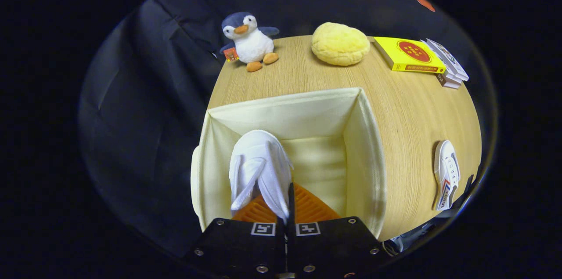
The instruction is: Open the storage box then place both shoes into the box .Put the left shoe in first, then the right shoe, with the right side of both shoes facing outward in a uniform manner.
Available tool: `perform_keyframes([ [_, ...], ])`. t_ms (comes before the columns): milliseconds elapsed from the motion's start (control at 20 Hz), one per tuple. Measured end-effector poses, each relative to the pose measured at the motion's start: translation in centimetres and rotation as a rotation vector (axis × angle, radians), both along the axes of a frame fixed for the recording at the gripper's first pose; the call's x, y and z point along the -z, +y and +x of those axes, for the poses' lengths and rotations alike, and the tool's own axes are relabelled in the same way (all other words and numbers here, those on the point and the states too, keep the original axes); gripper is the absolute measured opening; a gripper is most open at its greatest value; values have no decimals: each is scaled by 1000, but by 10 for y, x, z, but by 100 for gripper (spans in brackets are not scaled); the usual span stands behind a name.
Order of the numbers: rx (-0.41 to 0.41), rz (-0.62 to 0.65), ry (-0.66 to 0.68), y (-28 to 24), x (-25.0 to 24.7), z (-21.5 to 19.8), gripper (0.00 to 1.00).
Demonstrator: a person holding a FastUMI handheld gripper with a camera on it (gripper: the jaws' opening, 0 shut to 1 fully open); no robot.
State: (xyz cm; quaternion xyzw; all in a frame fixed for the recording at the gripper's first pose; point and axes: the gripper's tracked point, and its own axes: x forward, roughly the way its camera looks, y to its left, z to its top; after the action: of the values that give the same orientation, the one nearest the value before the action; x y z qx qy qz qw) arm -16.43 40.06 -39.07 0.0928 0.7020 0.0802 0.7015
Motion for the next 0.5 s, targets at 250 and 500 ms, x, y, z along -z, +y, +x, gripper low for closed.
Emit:
perform_keyframes([
  [250,-15,41,73,13,3,-20,6],
  [500,-8,199,60,29,-20,-15,12],
])
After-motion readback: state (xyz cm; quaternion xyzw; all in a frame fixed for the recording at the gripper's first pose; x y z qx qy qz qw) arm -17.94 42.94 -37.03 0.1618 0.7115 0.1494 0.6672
